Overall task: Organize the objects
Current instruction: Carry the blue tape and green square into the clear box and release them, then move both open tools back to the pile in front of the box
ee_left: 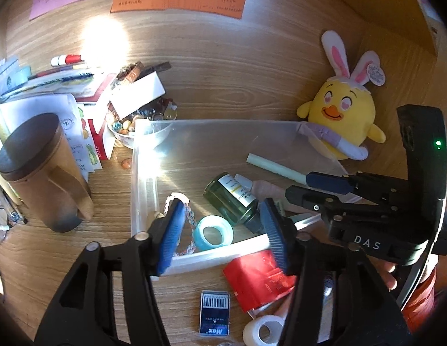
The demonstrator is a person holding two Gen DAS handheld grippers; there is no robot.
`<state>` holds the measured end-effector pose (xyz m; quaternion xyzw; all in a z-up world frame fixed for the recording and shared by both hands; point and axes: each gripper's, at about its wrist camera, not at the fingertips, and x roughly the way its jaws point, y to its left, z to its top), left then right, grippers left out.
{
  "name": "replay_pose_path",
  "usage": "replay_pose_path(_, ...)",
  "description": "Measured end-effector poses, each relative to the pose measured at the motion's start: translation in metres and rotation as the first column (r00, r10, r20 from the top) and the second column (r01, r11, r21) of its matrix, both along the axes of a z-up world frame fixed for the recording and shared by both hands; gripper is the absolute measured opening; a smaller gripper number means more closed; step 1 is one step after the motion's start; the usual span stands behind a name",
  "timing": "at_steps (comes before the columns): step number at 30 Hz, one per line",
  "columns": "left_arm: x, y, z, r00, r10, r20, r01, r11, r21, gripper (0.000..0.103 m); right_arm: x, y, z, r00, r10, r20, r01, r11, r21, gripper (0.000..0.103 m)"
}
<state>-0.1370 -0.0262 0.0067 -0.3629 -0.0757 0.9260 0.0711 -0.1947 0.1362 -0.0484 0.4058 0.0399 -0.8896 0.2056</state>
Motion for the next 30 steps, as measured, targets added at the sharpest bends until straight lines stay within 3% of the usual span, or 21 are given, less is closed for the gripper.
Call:
replay_pose_path(5, 0.017, -0.001, 0.008, 0.999, 0.013, -0.031, -0.013, 1.0, -0.022, 0.067, 0.014, 0.005, 0.012, 0.999, -0.02, -0.044, 0.019, 1.0, -0.005, 0.057)
replay_pose_path(14, 0.052, -0.008, 0.002, 1.0, 0.005, -0.028, -0.007, 0.999, -0.042, 0.069, 0.065, 0.006, 0.02, 0.988, -0.033, -0.149, 0.044, 0.997, 0.069, 0.058)
replay_pose_path(18, 0.066, -0.007, -0.008, 1.0, -0.006, -0.001, 0.006, 0.999, -0.037, 0.069, 0.083, 0.008, 0.01, 0.99, -0.048, -0.13, 0.055, 0.997, 0.056, 0.058)
replay_pose_path(22, 0.078, -0.001, -0.021, 0.999, -0.022, 0.024, 0.023, 0.998, -0.056, 0.069, 0.095, 0.012, -0.008, 0.997, -0.063, -0.054, 0.063, 0.998, -0.002, 0.059)
replay_pose_path(26, 0.088, 0.005, -0.032, 0.998, -0.037, 0.042, 0.039, 0.997, -0.067, 0.069, 0.104, 0.013, -0.027, 0.997, -0.069, 0.017, 0.07, 0.996, -0.047, 0.067)
replay_pose_path(30, 0.094, 0.011, -0.038, 0.997, -0.056, 0.052, 0.06, 0.996, -0.062, 0.069, 0.11, 0.009, -0.038, 0.996, -0.075, 0.05, 0.078, 0.995, -0.06, 0.068)
